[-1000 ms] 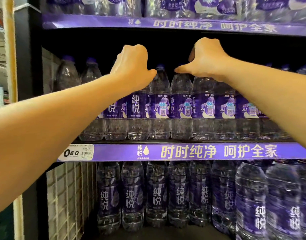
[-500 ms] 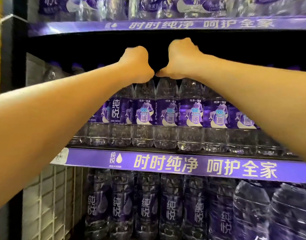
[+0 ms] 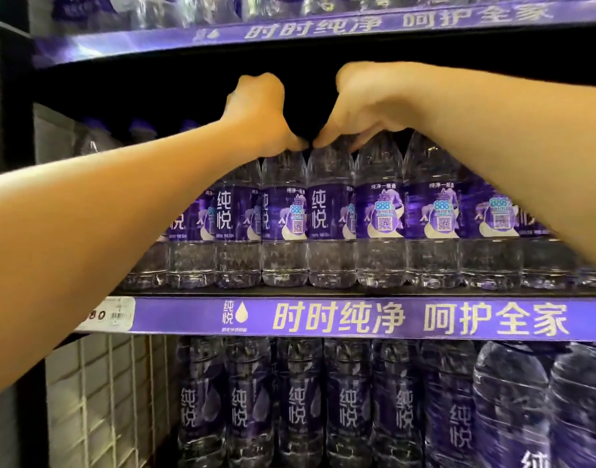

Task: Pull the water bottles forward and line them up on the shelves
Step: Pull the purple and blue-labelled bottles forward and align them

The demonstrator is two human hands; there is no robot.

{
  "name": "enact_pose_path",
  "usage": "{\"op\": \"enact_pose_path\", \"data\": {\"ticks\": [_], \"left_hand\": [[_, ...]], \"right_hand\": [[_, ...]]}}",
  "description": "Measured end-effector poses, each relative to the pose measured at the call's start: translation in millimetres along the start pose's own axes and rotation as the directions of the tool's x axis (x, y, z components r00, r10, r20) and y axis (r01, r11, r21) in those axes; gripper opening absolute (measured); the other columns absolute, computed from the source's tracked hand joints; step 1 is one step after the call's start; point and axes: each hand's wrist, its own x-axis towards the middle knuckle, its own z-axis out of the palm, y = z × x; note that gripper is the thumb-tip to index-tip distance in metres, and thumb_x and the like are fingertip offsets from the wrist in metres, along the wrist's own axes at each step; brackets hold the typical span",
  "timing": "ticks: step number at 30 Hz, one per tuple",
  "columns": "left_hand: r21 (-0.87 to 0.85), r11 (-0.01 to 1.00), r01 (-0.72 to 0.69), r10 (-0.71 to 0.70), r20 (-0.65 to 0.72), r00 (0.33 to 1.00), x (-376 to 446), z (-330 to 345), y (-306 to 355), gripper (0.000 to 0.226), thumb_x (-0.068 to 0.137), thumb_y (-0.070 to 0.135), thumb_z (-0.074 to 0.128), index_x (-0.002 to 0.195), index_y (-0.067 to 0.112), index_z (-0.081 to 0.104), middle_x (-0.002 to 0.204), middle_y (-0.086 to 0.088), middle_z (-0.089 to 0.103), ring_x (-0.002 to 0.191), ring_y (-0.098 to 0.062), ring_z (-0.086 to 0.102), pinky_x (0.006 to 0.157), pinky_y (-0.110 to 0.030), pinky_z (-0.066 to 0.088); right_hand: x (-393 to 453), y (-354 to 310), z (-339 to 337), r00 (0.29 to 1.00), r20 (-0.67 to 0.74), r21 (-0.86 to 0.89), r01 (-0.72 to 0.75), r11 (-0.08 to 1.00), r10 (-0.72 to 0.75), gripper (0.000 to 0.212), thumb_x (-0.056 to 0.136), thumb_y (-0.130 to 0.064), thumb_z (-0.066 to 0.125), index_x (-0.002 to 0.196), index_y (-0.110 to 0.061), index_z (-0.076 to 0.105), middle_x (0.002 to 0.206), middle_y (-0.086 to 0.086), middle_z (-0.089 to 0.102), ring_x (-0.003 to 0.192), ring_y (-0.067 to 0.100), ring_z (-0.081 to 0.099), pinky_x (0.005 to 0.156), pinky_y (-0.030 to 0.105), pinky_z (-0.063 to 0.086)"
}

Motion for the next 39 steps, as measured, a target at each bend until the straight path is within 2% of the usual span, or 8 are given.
{"op": "enact_pose_path", "data": {"ticks": [5,10,13,17,24,26,33,39], "left_hand": [[-0.084,0.996,-0.001,0.002,0.016,1.000,-4,-1,-2,0.037,0.079,0.040,0.077,0.091,0.012,0.057,0.072,0.001,0.053,0.063,-0.017,0.053,0.045,-0.025,0.040],[-0.100,0.994,0.043,-0.025,0.170,0.985,-1,-8,-5,0.016,0.088,0.010,0.066,0.099,0.010,0.054,0.085,-0.005,0.054,0.069,-0.019,0.049,0.059,-0.028,0.045],[-0.106,0.994,-0.013,0.020,0.063,0.998,-5,-11,-10,0.029,0.080,0.026,0.076,0.093,0.006,0.059,0.072,-0.001,0.051,0.058,-0.015,0.044,0.051,-0.021,0.035],[-0.054,0.998,-0.043,0.044,0.018,0.999,-9,-10,-6,0.047,0.073,0.039,0.085,0.098,0.007,0.060,0.092,-0.005,0.059,0.080,-0.022,0.056,0.068,-0.029,0.041],[-0.073,0.997,-0.017,0.023,0.076,0.997,-8,-5,-7,0.031,0.082,0.035,0.077,0.080,0.014,0.054,0.069,0.003,0.048,0.059,-0.013,0.046,0.051,-0.024,0.036],[-0.084,0.996,0.014,-0.007,0.084,0.996,-6,-5,-8,0.029,0.084,0.030,0.073,0.072,0.017,0.050,0.067,0.003,0.047,0.054,-0.009,0.042,0.052,-0.024,0.035],[-0.034,0.999,0.004,-0.002,0.054,0.999,-8,-4,2,0.044,0.078,0.035,0.082,0.107,0.009,0.061,0.103,-0.008,0.064,0.086,-0.025,0.063,0.069,-0.031,0.050],[-0.022,1.000,-0.011,0.012,0.040,0.999,-11,-4,2,0.041,0.078,0.036,0.082,0.096,0.009,0.059,0.090,-0.006,0.060,0.075,-0.024,0.059,0.062,-0.029,0.043]], "right_hand": [[-2,4,0,1.000,0.006,0.057,0.001,0.998,-0.001,0.057,0.085,-0.013,0.076,0.137,-0.015,0.053,0.137,0.002,0.056,0.120,0.021,0.056,0.092,0.040,0.057],[3,6,8,0.992,-0.121,0.036,-0.025,0.999,0.029,0.046,0.077,-0.015,0.084,0.115,-0.010,0.058,0.114,0.005,0.061,0.089,0.023,0.066,0.079,0.038,0.061],[6,7,6,0.997,-0.064,0.103,-0.026,0.994,0.032,0.050,0.079,-0.006,0.082,0.124,-0.012,0.060,0.122,0.004,0.063,0.107,0.023,0.063,0.085,0.043,0.059],[4,10,5,1.000,-0.006,0.152,-0.004,0.988,0.005,0.055,0.085,-0.001,0.074,0.134,-0.017,0.056,0.137,0.001,0.058,0.116,0.017,0.055,0.094,0.042,0.055],[7,15,6,1.000,0.024,0.139,0.005,0.990,-0.008,0.055,0.089,-0.006,0.071,0.139,-0.020,0.051,0.140,-0.001,0.055,0.123,0.016,0.054,0.099,0.039,0.053],[9,14,9,0.999,-0.040,0.130,0.001,0.992,0.004,0.055,0.086,-0.013,0.076,0.137,-0.019,0.054,0.134,0.000,0.059,0.114,0.018,0.060,0.093,0.038,0.056],[9,10,14,0.991,-0.127,0.070,-0.035,0.997,0.043,0.052,0.082,-0.014,0.081,0.128,-0.011,0.058,0.122,0.006,0.063,0.094,0.024,0.066,0.081,0.036,0.060],[10,7,14,0.990,-0.134,0.016,-0.039,0.999,0.040,0.050,0.082,-0.016,0.080,0.127,-0.011,0.059,0.124,0.006,0.063,0.097,0.025,0.066,0.081,0.036,0.060]]}}
